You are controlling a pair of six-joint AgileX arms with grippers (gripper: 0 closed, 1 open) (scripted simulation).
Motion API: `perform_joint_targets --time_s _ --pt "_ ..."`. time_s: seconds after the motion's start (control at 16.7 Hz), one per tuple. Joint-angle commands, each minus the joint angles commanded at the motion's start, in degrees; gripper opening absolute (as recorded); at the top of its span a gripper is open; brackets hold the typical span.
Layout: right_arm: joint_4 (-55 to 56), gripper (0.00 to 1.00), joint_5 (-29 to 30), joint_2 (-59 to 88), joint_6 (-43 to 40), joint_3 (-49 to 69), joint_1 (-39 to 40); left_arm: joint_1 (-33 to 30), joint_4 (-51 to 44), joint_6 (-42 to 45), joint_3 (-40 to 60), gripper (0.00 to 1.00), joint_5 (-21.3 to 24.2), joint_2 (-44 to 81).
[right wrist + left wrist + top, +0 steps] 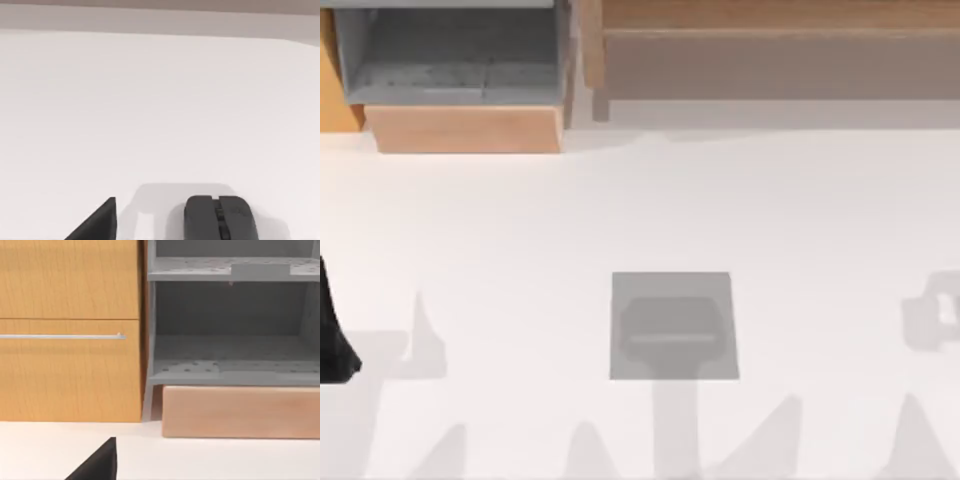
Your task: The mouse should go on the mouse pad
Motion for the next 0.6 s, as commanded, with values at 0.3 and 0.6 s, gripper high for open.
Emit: perform_joint_targets --time_s 0.3,0.6 --pt "-16.67 1.00 -0.10 29.43 -1.92 18.70 -1.47 0.00 0.00 0.00 0.00 1.00 0.00 0.00" --pt "-30.77 1.00 -0.06 52.28 -3.57 35.22 -2.86 0.00 0.00 0.00 0.00 1.00 0.00 0.00"
